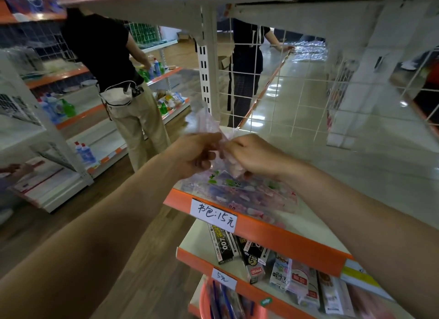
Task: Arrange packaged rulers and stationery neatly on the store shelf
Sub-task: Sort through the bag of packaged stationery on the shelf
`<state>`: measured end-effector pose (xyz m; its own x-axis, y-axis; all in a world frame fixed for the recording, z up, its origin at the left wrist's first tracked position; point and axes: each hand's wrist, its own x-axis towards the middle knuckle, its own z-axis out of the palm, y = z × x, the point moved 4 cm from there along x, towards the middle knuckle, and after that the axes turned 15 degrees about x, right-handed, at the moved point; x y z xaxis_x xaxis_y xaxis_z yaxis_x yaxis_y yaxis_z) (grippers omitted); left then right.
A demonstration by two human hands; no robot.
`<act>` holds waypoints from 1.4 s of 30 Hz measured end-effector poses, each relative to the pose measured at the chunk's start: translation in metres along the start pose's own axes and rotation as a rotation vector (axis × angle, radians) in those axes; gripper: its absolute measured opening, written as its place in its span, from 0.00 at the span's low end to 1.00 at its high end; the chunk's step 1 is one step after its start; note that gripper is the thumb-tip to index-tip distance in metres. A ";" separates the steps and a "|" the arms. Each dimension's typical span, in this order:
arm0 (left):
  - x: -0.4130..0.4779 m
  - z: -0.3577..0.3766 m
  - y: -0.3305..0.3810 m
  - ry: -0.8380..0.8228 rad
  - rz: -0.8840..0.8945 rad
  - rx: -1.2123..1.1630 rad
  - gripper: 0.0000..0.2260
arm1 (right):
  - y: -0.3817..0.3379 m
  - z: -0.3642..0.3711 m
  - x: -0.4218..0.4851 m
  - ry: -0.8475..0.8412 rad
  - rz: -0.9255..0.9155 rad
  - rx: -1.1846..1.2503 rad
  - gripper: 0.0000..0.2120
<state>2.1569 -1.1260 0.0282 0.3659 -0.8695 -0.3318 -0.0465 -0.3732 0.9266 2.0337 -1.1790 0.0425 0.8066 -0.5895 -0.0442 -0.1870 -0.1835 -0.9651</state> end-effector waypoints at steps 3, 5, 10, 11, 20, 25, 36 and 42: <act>0.006 -0.036 -0.008 0.142 -0.034 -0.048 0.09 | 0.003 -0.009 0.023 0.104 -0.011 -0.138 0.20; 0.009 -0.055 -0.017 0.179 -0.077 -0.059 0.10 | 0.010 -0.012 0.038 0.146 -0.014 -0.399 0.20; 0.011 -0.062 -0.029 0.130 -0.144 -0.115 0.12 | 0.023 0.015 0.063 0.094 0.187 -0.750 0.22; 0.011 -0.061 -0.029 0.119 -0.138 -0.104 0.11 | 0.023 0.017 0.065 0.093 0.203 -0.740 0.22; 0.021 -0.061 -0.021 0.164 -0.078 0.121 0.05 | 0.025 -0.025 0.058 0.196 0.221 -0.156 0.07; 0.028 -0.046 -0.017 0.155 -0.100 0.209 0.04 | 0.021 -0.042 0.038 0.111 0.246 -0.224 0.06; 0.019 -0.033 -0.020 0.008 -0.100 0.143 0.15 | 0.029 -0.012 0.015 -0.021 0.225 -0.756 0.12; 0.009 -0.012 -0.009 -0.177 -0.012 -0.104 0.09 | 0.028 -0.030 0.006 0.149 0.093 -0.622 0.10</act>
<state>2.1720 -1.1262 0.0193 0.1961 -0.9121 -0.3599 0.0567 -0.3559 0.9328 2.0165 -1.2119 0.0227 0.6933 -0.7194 -0.0413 -0.5788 -0.5218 -0.6267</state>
